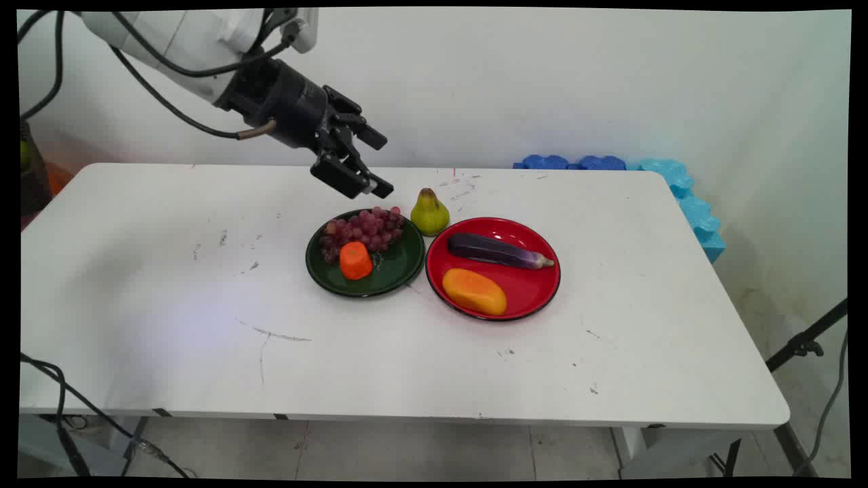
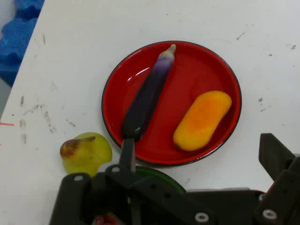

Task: Pick up the eggplant from the red plate

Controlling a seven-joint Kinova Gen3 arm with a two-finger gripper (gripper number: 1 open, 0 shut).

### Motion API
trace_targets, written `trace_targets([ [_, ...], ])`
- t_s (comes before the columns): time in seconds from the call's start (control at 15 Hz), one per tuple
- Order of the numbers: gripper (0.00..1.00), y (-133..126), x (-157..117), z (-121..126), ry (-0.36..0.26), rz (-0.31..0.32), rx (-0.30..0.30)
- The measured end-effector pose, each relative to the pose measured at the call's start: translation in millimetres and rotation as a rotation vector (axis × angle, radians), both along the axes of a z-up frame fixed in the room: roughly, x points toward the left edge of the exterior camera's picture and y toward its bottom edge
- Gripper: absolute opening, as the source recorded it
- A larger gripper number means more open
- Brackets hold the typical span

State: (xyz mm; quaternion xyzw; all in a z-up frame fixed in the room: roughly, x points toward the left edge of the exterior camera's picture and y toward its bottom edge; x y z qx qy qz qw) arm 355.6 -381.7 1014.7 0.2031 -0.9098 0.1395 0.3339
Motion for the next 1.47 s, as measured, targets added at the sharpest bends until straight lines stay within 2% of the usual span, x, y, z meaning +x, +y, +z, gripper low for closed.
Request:
trace_targets([
  [0.33, 1.0, -16, -12, 0, -0.014, 0.029, 0.002],
  [0.8, 1.0, -55, -52, -4, -0.052, 0.08, 0.02],
  [1.13, 1.0, -90, -87, -30, -0.141, 0.074, 0.056],
  [1.47, 1.0, -125, -123, -75, -0.217, 0.042, 0.121],
])
